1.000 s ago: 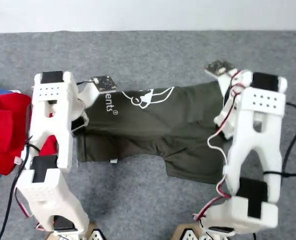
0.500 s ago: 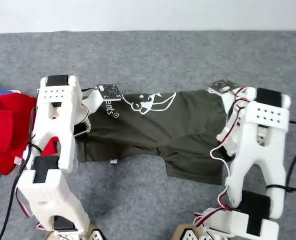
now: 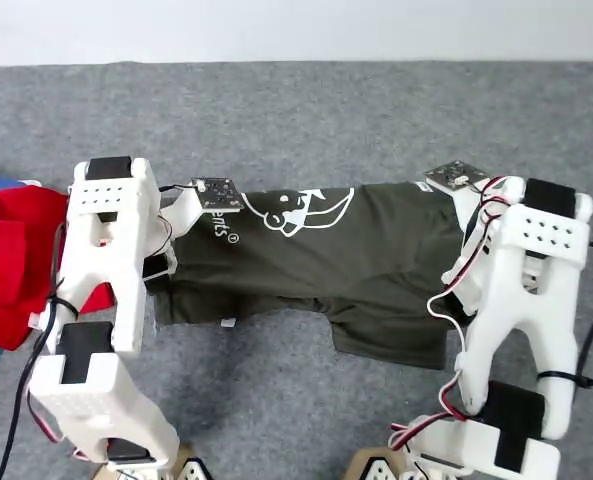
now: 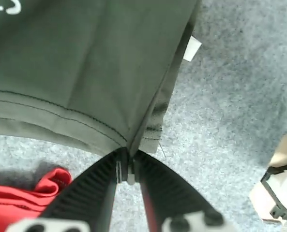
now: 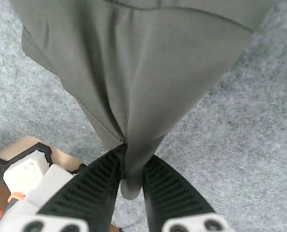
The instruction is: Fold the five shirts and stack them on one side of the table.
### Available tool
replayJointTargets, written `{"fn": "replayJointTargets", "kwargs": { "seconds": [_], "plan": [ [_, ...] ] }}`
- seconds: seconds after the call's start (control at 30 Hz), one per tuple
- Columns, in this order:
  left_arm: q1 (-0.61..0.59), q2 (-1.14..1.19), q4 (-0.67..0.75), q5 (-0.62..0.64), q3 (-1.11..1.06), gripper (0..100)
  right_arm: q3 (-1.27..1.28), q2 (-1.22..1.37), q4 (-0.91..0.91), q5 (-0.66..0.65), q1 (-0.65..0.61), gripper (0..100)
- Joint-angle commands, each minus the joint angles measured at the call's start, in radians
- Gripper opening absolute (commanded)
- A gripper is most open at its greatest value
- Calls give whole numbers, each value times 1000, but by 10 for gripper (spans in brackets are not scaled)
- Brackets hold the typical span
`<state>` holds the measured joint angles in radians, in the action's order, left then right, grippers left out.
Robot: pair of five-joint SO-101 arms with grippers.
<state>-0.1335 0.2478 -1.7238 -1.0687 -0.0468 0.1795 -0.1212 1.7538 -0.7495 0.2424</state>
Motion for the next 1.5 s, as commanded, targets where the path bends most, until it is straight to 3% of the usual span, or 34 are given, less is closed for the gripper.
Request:
{"fn": "replayJointTargets", "kwargs": {
  "seconds": [0.0, 0.17, 0.47, 0.63, 0.7, 0.77, 0.83, 0.93, 1.1, 1.3, 1.47],
  "plan": [
    [-15, -14, -29, -3, 4, 39, -5, -50, 42, -40, 15, 58],
    [-57, -87, -31, -3, 1, 90, -8, -53, 44, -46, 18, 225],
    [-72, -236, -26, 15, 2, 119, -81, -53, 36, -48, 18, 227],
    [-32, -239, 115, 279, 10, 72, -192, -10, -87, 8, -16, 214],
    [-5, -239, 166, 404, 10, 4, -213, 18, -160, 71, -27, 155],
    [17, -245, 190, 520, 10, 7, -229, 41, -211, 118, -33, 65],
    [52, -247, 192, 626, 10, 5, -241, 51, -240, 157, -38, 2],
    [144, -247, 183, 710, 10, 5, -249, 44, -239, 193, -30, 20],
    [333, -244, 227, 715, 27, 5, -265, -41, -159, 198, 18, 9],
    [555, -238, 296, 715, 51, 6, -293, -193, -145, 196, 183, 9],
    [724, -235, 373, 721, 48, 103, -288, -297, -142, 196, 348, 9]
  ]
}}
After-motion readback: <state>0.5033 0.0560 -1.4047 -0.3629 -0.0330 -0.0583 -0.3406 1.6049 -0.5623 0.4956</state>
